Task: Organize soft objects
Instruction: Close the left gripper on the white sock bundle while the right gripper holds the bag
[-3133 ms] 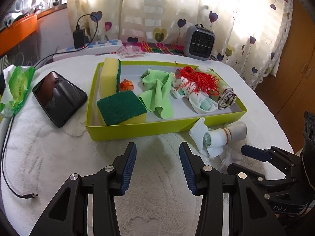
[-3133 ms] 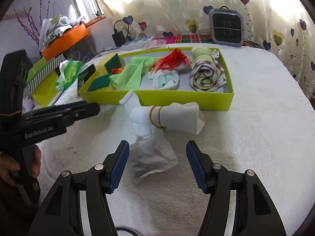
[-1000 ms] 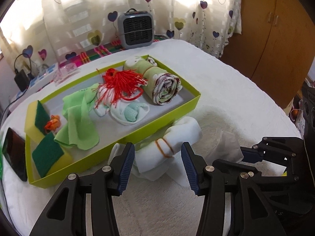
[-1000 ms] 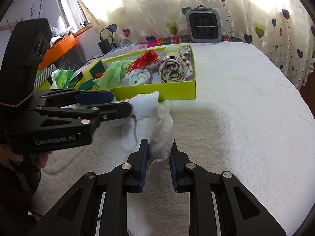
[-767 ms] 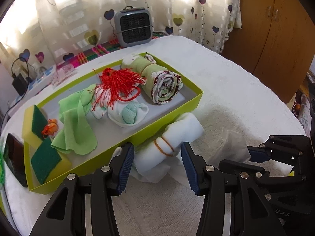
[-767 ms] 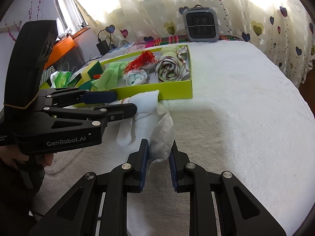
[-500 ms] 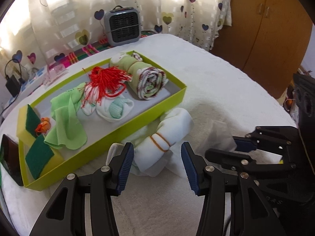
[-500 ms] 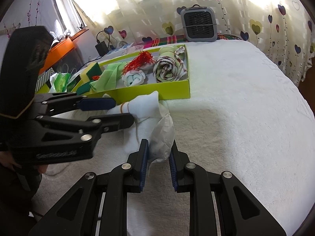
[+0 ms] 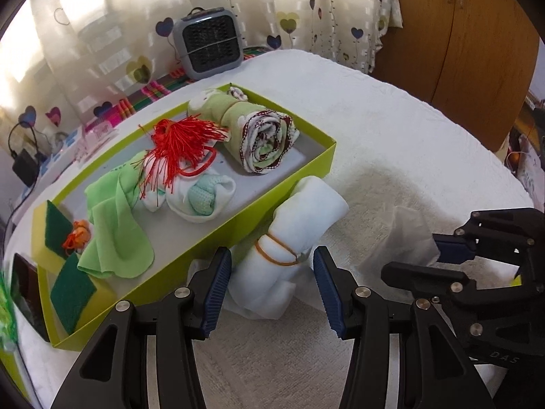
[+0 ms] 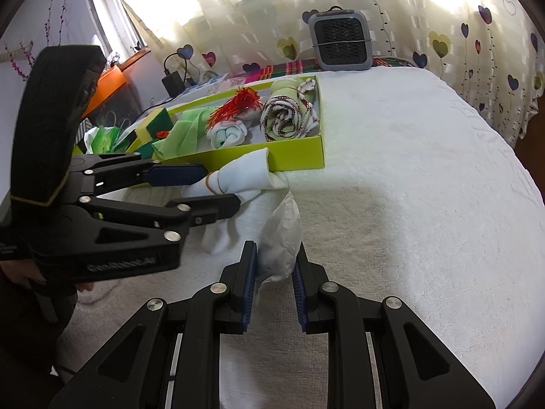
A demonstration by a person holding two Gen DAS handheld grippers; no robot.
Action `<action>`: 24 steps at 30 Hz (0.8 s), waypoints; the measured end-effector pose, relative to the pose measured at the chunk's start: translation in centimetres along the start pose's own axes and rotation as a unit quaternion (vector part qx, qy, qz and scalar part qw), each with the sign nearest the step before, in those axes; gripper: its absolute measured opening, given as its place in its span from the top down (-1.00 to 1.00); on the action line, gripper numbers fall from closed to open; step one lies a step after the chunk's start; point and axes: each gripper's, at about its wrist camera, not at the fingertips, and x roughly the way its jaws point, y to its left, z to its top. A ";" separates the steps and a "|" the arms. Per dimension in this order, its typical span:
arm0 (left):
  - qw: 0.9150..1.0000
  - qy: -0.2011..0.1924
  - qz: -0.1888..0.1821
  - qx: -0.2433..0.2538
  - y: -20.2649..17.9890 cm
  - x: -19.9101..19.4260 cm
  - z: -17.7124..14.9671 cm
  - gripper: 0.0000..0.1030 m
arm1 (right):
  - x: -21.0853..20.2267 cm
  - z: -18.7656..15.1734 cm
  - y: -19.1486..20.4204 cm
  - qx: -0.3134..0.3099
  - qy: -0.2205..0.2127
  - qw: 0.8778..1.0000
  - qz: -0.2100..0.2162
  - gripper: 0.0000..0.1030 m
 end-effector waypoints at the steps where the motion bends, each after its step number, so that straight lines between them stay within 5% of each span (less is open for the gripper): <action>1: 1.000 0.001 0.005 0.003 0.0 0.2 0.0 0.06 | 0.0 0.0 0.0 0.000 0.000 1.000 0.000 0.59; 24: 0.999 -0.015 -0.005 -0.043 0.7 -0.4 -0.6 0.28 | -0.1 0.0 0.0 -0.002 -0.003 1.000 0.000 0.59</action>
